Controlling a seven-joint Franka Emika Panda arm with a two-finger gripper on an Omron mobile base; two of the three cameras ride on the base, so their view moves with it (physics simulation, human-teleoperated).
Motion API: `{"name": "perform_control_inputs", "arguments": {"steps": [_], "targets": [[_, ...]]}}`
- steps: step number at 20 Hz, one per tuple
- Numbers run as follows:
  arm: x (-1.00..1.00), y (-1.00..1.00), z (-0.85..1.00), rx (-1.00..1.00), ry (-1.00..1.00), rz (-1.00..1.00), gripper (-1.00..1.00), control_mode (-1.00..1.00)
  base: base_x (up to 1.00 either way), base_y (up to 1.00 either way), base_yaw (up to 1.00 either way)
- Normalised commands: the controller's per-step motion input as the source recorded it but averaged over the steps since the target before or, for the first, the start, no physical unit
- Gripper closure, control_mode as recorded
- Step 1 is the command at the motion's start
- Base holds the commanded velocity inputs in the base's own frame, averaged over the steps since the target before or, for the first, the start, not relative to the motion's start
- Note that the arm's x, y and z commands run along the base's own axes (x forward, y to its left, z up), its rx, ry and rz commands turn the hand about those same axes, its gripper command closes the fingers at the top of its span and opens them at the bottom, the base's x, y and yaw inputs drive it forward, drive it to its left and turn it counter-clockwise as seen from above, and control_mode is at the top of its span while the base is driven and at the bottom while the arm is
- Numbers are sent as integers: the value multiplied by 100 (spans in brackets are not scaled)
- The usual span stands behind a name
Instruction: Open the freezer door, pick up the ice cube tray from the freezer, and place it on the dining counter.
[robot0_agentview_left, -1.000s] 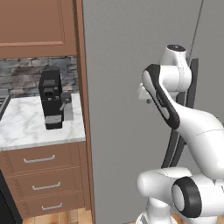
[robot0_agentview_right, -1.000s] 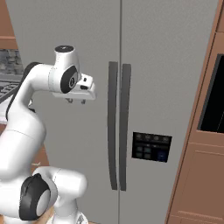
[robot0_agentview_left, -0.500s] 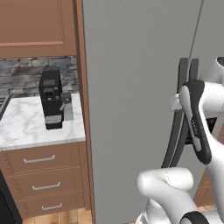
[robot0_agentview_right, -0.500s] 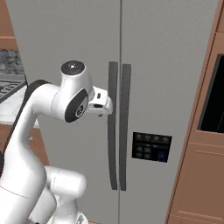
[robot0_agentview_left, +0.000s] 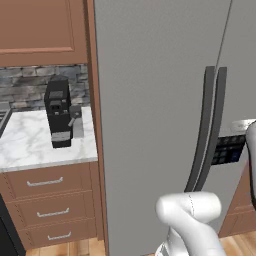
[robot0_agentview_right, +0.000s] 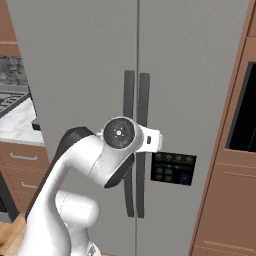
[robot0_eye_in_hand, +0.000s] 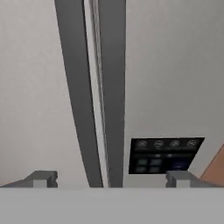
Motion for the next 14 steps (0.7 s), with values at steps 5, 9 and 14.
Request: {"name": "perform_control_inputs", "arguments": {"steps": [5, 9, 14], "targets": [[-7, -57, 1, 3, -47, 9, -100, -100, 0, 0, 0], [-11, -7, 5, 0, -54, 3, -100, -100, 0, 0, 0], [0, 21, 16, 0, -48, -2, -100, -100, 0, 0, 0]]}}
